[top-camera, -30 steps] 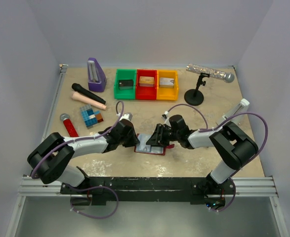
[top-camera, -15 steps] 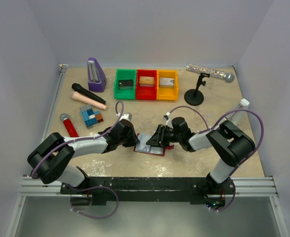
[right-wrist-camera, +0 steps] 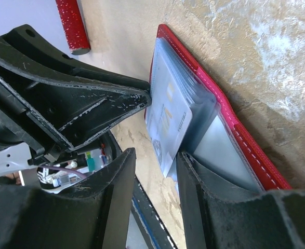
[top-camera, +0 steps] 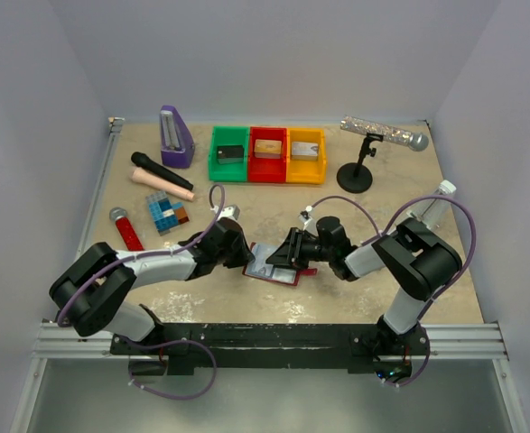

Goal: Take the credit cards out of the card holder
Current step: Remove the credit card from the card holder.

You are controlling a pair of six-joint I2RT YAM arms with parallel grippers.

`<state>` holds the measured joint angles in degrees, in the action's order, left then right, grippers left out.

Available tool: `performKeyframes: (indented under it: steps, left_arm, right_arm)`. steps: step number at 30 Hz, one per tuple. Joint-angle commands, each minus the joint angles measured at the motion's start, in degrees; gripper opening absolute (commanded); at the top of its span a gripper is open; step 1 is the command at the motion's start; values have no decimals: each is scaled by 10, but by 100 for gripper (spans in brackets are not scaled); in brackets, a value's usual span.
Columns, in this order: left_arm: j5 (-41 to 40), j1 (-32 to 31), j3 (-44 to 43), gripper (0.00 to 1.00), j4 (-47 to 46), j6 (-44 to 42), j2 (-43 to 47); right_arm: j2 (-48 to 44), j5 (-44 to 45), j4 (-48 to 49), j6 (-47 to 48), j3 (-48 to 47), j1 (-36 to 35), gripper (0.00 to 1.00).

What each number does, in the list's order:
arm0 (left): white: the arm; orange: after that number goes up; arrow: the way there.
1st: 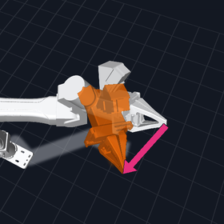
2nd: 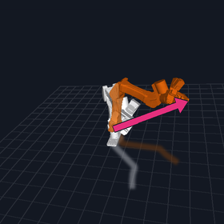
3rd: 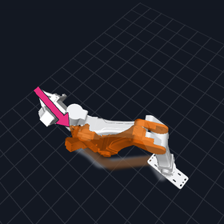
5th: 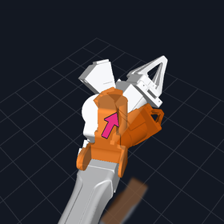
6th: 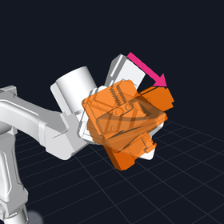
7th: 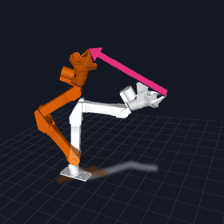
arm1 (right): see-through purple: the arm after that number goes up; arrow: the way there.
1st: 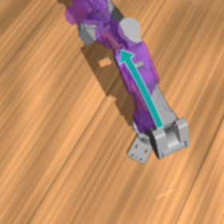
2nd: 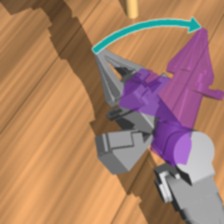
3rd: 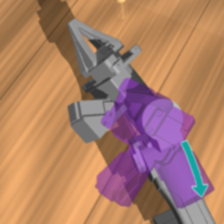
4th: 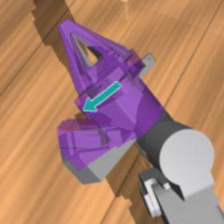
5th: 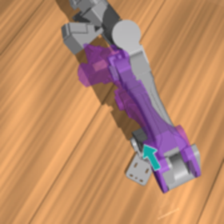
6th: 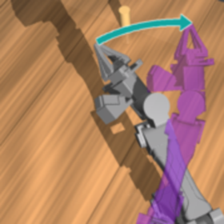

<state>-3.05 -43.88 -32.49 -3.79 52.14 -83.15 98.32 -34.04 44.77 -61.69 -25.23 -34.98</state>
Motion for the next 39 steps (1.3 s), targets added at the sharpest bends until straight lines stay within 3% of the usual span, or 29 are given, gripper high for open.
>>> performKeyframes:
  steps: [1, 13, 28, 39]
  left_arm:
    - [13, -5, 29, 18, 48, 4, -13]
    - [16, -5, 49, 19, 48, 5, 3]
    - [6, -5, 53, 27, 49, 6, 32]
    - [22, -5, 58, 23, 21, 9, 12]
  right_arm:
    - [-16, 5, 75, -13, -8, -2, 41]
    - [-15, 25, 58, -19, -8, 0, 38]
    - [-16, 15, 38, -9, -15, 0, 41]
    - [9, -16, 72, -25, -24, 0, 41]
